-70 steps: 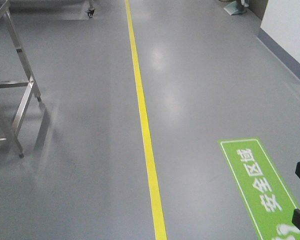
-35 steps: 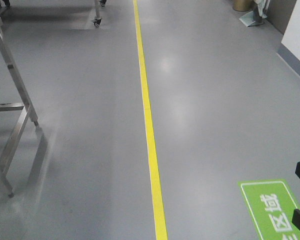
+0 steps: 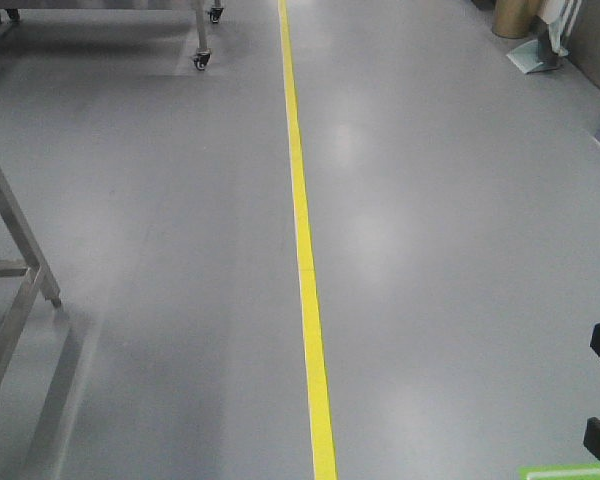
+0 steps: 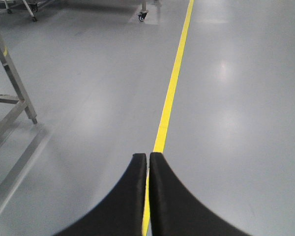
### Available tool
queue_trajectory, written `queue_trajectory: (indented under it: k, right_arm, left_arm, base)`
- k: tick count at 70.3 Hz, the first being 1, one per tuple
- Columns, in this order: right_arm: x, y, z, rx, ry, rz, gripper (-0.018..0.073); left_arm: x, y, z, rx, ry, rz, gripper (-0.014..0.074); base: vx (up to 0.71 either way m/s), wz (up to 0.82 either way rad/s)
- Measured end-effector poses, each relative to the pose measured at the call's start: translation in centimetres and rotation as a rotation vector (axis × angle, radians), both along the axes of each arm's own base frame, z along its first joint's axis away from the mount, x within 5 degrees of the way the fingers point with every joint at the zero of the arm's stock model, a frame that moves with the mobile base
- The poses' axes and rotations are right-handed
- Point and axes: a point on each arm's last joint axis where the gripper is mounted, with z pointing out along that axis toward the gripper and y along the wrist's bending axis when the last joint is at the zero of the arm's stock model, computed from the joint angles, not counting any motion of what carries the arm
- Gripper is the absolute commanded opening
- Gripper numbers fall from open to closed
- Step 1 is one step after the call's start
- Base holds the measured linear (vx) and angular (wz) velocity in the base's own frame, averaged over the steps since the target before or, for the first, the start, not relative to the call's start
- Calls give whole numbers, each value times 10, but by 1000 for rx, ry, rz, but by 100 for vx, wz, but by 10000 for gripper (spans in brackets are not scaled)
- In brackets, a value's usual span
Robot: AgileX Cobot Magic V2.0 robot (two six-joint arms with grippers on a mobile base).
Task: Move and align brake pads A on conveyor
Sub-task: 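Drive the base along the yellow floor line toward the blue bins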
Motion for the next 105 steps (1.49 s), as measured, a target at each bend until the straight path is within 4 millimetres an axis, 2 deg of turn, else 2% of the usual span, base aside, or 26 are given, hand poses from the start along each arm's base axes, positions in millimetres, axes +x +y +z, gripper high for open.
queue_trajectory:
  k: [105]
  right_arm:
    - [0,0,0,0,0,0,-6]
  left_arm:
    - [0,0,0,0,1,0,-6]
  base:
    - [54,5]
